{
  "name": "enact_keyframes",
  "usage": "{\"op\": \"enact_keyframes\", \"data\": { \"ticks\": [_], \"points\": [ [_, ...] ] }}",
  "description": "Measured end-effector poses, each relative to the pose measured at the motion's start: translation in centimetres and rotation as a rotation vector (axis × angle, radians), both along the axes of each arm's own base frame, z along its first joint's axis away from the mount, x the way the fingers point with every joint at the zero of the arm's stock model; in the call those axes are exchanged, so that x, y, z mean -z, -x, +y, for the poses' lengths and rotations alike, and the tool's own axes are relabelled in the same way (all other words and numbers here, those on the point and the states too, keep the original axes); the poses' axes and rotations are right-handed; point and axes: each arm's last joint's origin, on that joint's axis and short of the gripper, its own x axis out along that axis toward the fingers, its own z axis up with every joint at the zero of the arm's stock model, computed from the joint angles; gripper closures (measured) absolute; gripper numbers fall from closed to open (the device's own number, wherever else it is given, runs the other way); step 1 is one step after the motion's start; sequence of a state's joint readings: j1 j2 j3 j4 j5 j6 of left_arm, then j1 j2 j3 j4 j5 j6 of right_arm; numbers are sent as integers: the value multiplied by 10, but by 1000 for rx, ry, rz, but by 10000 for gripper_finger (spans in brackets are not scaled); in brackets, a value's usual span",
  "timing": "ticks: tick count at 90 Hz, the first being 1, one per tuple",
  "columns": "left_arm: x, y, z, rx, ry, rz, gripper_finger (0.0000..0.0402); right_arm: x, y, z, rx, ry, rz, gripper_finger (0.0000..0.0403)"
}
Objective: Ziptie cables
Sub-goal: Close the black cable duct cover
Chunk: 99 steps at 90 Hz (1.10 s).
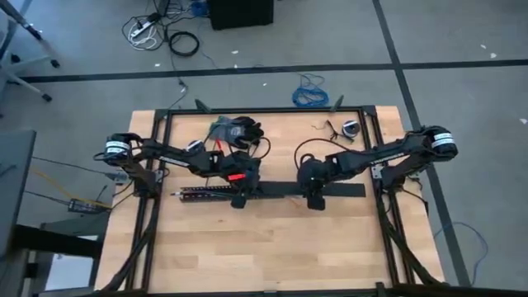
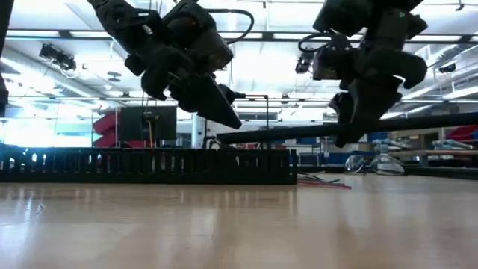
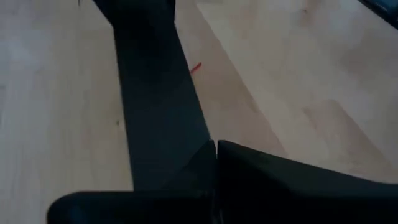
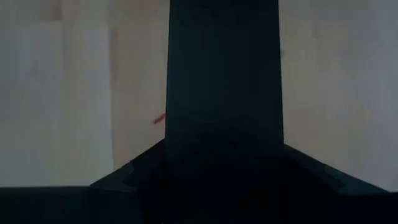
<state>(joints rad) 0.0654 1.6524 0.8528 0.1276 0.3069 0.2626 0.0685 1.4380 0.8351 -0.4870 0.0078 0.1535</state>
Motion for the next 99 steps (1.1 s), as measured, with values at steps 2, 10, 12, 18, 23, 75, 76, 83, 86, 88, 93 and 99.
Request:
{"op": "enact_keyframes", "data": {
  "ticks": [2, 10, 12, 18, 23, 75, 76, 83, 86, 88, 93, 99],
  "points": [
    [0, 0, 0, 0, 0, 0, 390, 1, 1, 0, 0, 1, 8, 174],
    [0, 0, 0, -2, 0, 1, 390, 7, 6, -1, 14, 30, 44, 174],
    [0, 0, 0, -2, 0, 0, 390, 8, 7, -2, 15, 33, 50, 174],
    [0, 0, 0, -3, 0, 1, 390, 12, 9, -3, 20, 34, 57, 174],
    [0, 0, 0, -3, -1, 0, 390, 14, 10, -4, 22, 36, 63, 174],
    [-3, -2, 6, -42, 18, -28, 390, 20, 6, -10, -58, -21, -31, 174],
    [-3, -2, 6, -43, 18, -28, 390, 20, 6, -10, -58, -21, -31, 174],
    [-3, -2, 7, -46, 20, -29, 390, 20, 6, -11, -58, -28, -31, 174],
    [-3, -2, 7, -46, 20, -28, 390, 20, 6, -11, -58, -31, -31, 174],
    [-3, -2, 7, -46, 20, -28, 390, 20, 6, -11, -57, -34, -32, 174],
    [-3, -2, 7, -46, 20, -28, 390, 19, 6, -11, -55, -42, -35, 174],
    [-3, -2, 7, -48, 23, -27, 390, 19, 6, -11, -55, -51, -34, 174]
  ]
}}
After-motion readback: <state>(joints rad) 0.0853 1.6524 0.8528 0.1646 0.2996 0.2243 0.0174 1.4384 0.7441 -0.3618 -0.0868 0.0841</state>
